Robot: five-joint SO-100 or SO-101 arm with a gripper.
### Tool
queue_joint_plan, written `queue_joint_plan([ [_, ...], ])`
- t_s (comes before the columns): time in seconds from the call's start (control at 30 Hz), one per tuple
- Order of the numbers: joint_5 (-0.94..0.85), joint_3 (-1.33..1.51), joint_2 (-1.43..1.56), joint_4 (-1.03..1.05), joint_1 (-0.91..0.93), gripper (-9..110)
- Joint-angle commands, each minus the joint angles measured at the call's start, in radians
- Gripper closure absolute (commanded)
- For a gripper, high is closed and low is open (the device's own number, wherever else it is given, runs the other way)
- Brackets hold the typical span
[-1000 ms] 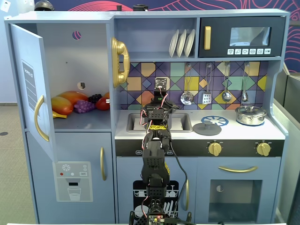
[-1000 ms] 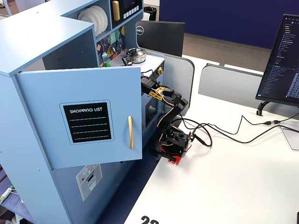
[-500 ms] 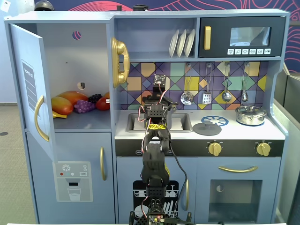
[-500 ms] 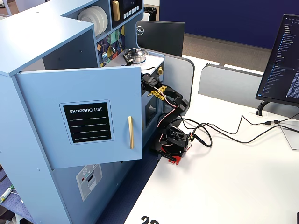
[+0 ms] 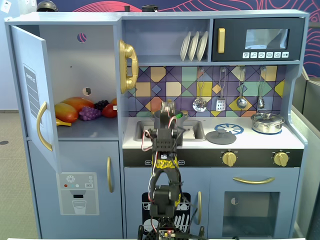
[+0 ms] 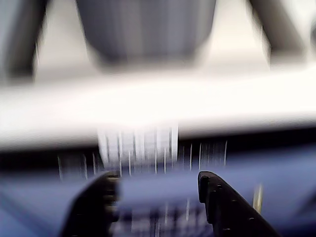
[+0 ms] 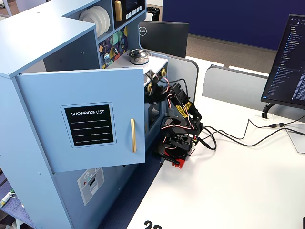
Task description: Pick up the green pineapple from the left cabinet and place it in the gray recipient
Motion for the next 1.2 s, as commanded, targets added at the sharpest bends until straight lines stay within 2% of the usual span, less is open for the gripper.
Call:
queue_joint_plan([
  [0.0, 0.014, 0.118, 0.021, 0.061, -0.026, 101],
  [0.23, -0.086, 0.497, 0.086, -0.006, -0.026, 101],
  [0.47, -0.021, 0.733, 0.213, -0.044, -0.038, 101],
  [0.83, -0.035, 0.948, 0.298, -0.014, -0.028, 101],
  [1.0, -0.058, 0.951, 0.314, 0.135, -0.041, 101],
  [1.1, 0.057, 0.951, 0.334, 0.172, -0.071, 101],
  [1.17, 0.072, 0.951, 0.364, 0.186, -0.074, 100],
])
